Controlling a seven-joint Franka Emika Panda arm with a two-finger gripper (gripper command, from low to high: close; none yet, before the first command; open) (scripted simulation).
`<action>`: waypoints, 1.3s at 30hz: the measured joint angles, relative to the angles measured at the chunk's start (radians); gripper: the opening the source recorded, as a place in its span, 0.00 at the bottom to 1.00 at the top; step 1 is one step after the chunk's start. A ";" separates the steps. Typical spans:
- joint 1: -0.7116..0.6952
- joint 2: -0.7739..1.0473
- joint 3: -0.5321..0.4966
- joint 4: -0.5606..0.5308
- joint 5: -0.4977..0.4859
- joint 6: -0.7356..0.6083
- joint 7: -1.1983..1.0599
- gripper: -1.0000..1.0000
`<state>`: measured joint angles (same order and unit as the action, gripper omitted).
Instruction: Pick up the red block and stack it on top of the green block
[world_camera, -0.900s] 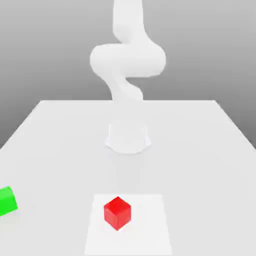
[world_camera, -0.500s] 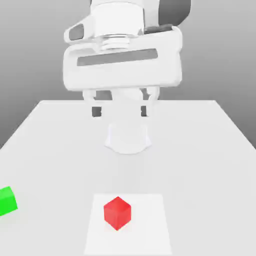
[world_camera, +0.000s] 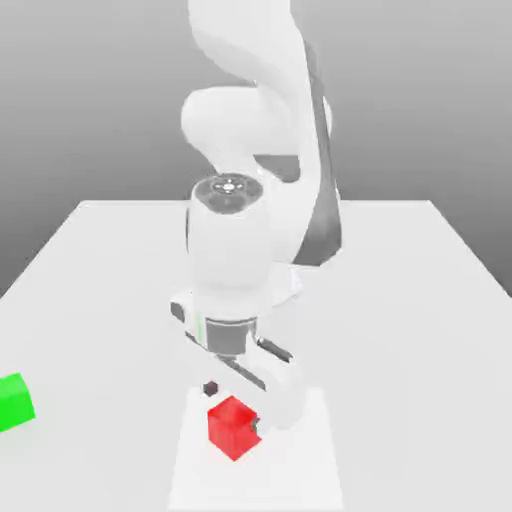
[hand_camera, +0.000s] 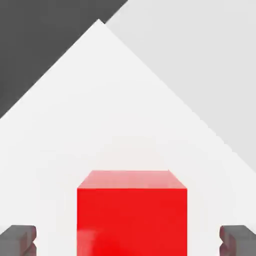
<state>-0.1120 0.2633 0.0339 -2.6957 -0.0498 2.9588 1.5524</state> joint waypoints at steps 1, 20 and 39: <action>0.000 0.000 0.000 0.000 0.000 0.000 0.000 0.00; -0.168 -0.194 -0.055 0.049 0.051 -0.242 -0.071 0.00; -0.490 0.018 -0.209 0.252 0.169 -0.239 -0.237 0.00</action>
<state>-0.6023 0.2809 -0.1754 -2.4441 0.1197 2.7194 1.3157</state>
